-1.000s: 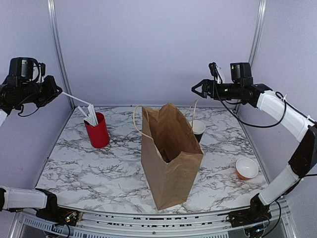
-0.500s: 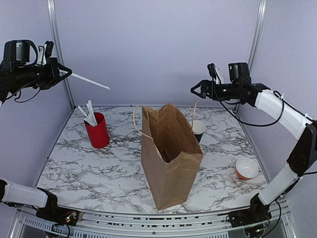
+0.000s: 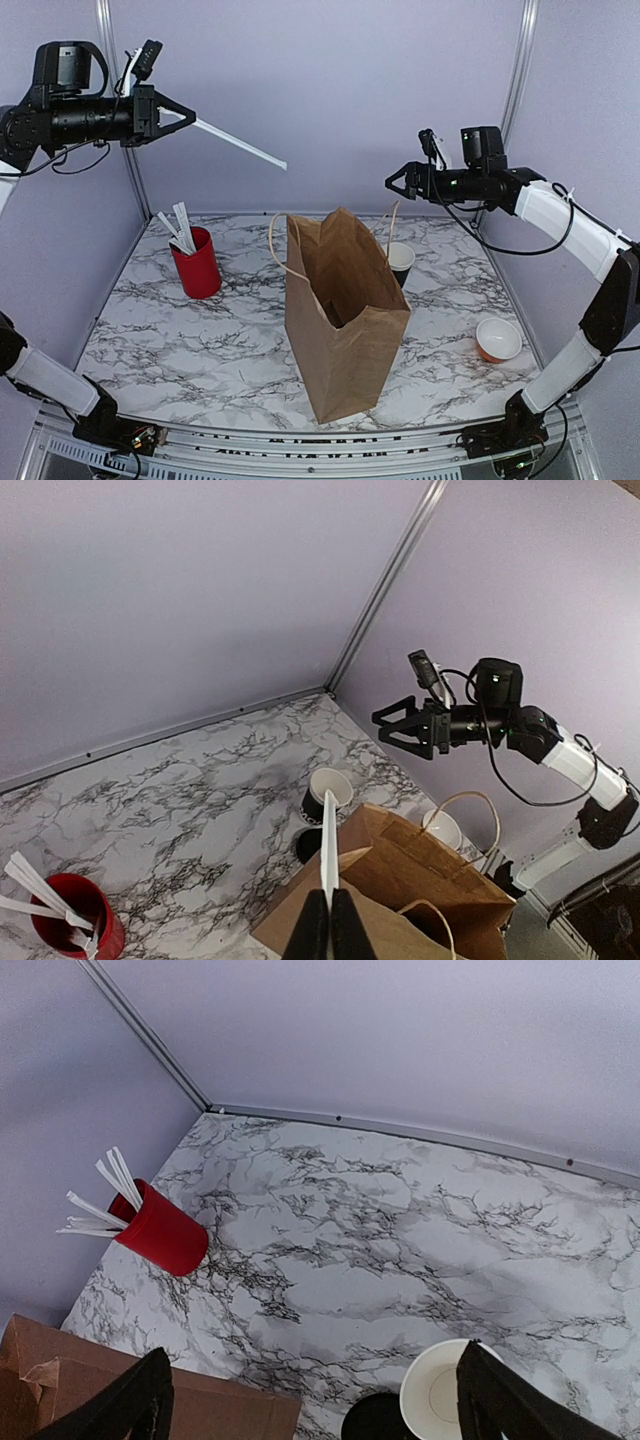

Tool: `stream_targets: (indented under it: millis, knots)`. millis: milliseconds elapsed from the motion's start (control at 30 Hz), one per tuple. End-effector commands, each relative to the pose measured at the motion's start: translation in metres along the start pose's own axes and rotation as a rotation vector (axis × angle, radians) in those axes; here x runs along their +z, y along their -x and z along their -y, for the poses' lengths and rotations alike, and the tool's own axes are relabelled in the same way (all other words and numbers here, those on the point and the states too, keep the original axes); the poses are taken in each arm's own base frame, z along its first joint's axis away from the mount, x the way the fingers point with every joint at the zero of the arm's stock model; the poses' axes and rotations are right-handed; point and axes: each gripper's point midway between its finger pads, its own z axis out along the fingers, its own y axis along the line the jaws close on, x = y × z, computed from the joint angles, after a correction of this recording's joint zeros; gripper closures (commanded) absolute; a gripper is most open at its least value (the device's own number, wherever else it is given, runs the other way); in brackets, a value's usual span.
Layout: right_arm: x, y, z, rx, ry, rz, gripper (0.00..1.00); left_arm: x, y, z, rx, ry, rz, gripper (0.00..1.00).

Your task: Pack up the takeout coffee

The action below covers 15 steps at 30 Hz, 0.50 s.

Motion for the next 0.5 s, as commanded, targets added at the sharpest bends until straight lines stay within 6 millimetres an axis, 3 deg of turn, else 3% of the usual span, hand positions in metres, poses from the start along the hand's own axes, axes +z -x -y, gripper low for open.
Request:
stream_targets:
  millis: [0,167,467]
  knots:
    - [-0.013,0.017,-0.007,-0.023,0.007,0.042,0.05,0.004,-0.009,0.032,0.083,-0.137,-0.053,1.0]
    - [-0.014,0.017,-0.008,-0.023,0.009,0.043,0.05,0.016,-0.019,0.046,0.121,-0.191,-0.099,1.0]
    - [-0.013,0.014,-0.008,-0.018,0.005,0.033,0.05,0.044,-0.055,0.07,0.165,-0.274,-0.233,1.0]
